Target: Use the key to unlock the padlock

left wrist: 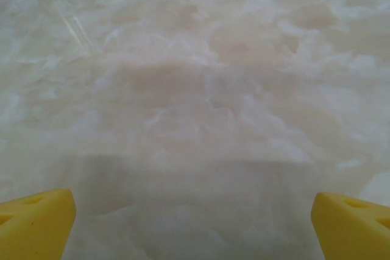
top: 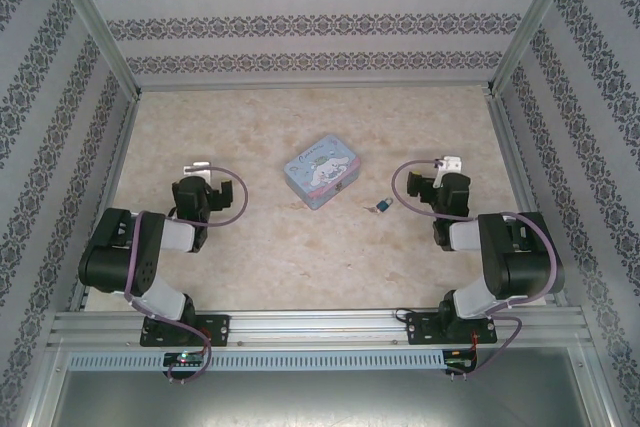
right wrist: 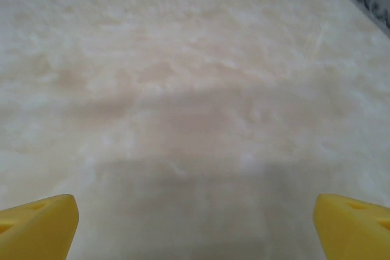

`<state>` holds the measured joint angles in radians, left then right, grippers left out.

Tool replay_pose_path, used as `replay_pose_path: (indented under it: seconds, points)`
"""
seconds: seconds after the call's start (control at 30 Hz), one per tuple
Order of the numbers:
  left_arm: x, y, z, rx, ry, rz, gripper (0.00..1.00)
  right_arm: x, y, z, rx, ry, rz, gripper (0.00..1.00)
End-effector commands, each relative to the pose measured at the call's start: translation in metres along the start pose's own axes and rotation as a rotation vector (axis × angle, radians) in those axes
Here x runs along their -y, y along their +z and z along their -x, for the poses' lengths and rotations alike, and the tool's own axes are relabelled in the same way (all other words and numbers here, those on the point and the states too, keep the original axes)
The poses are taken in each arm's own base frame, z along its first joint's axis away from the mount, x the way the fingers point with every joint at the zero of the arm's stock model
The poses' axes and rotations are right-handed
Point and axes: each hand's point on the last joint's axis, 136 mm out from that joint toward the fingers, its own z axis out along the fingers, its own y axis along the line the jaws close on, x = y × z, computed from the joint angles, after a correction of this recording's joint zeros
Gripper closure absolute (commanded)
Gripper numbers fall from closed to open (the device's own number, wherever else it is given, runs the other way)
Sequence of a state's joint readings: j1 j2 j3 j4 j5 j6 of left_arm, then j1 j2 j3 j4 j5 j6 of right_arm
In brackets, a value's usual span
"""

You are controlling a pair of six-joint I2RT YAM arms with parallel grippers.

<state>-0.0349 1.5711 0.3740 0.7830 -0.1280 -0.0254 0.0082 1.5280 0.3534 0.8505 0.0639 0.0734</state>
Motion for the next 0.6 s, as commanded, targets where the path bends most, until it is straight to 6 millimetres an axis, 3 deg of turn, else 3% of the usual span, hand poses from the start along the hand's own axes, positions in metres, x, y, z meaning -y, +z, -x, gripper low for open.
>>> replay_pose_path:
  seconds: [0.0,0.13,0.57]
  points:
    - [0.0017,0.0029,0.0323,0.095,-0.028,-0.05,0.0,-0.0099,0.0018,0.0304,0.08,-0.028,0.06,0.02]
    - [0.0018,0.0025,0.0328,0.092,-0.029,-0.051,0.0,-0.0017,-0.0015,0.0322,0.106,-0.036,-0.04,0.02]
    - [0.0018,0.0027,0.0328,0.095,-0.028,-0.051,0.0,-0.0087,0.0009,0.0319,0.094,-0.04,0.023,0.02]
